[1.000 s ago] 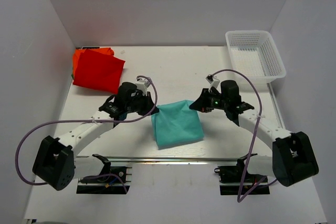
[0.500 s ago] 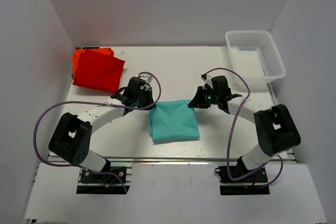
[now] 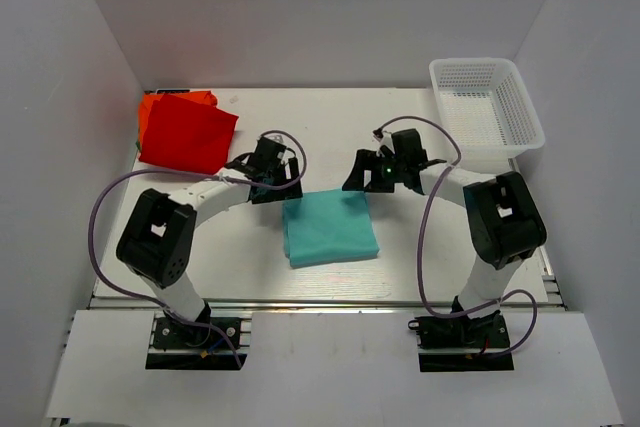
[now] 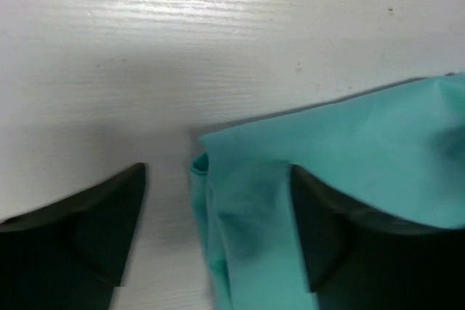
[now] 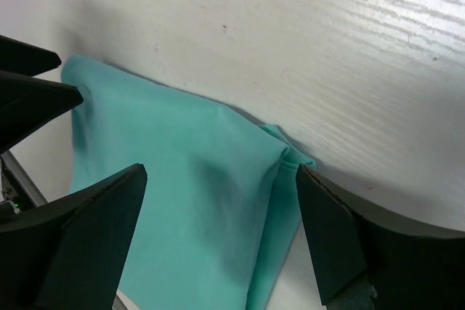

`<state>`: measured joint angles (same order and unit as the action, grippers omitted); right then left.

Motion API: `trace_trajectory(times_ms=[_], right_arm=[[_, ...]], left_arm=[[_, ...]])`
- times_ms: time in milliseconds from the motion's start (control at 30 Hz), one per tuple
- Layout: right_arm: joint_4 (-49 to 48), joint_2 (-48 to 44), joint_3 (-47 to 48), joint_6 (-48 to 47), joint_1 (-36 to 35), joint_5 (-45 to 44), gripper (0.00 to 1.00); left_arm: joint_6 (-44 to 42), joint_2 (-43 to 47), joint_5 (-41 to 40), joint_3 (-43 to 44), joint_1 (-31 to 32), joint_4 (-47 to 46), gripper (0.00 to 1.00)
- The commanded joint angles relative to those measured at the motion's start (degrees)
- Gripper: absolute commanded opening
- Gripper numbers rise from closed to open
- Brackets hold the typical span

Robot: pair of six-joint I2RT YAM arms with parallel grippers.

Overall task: Fold and stack the t-shirts
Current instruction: Fold the long partially folded tshirt into a neat square, then put the neatly folded tshirt into the corner of the board with the left arm

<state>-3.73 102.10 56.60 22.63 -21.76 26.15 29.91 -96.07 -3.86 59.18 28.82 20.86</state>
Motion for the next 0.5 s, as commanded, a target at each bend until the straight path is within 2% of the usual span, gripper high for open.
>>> trace_trajectory(times_ms=[0, 33, 100, 233, 333, 467], right_arm=[[3.36, -2.25, 4.21, -2.5, 0.05, -0.48, 0.9], [3.55, -2.78, 4.13, -2.68, 0.14, -1.01, 0.9], [3.64, -6.29, 2.74, -2.68, 0.22, -1.72, 0.9], [4.7, -13.75, -2.18, -2.33, -0.21, -1.02, 0.9], [0.06, -18.24, -9.38, -1.63, -0.3, 7.12, 0.9], [-4.71, -19.93, -14.14, -1.1, -0.92, 13.56, 0.9]], left_arm=[[1.29, 3.24, -3.34, 2.61, -0.43, 4.35, 0.97], [2.25, 4.04, -3.35, 2.09, -0.43, 4.36, 1.0], [2.26, 5.97, -2.57, 0.86, -0.43, 4.36, 1.0], [1.55, 10.72, 5.94, -4.32, -0.43, 1.47, 1.0], [1.03, 11.96, 9.56, -8.02, 0.1, -0.9, 1.0], [1.55, 11.44, 13.52, -12.32, 0.62, -4.77, 1.0]])
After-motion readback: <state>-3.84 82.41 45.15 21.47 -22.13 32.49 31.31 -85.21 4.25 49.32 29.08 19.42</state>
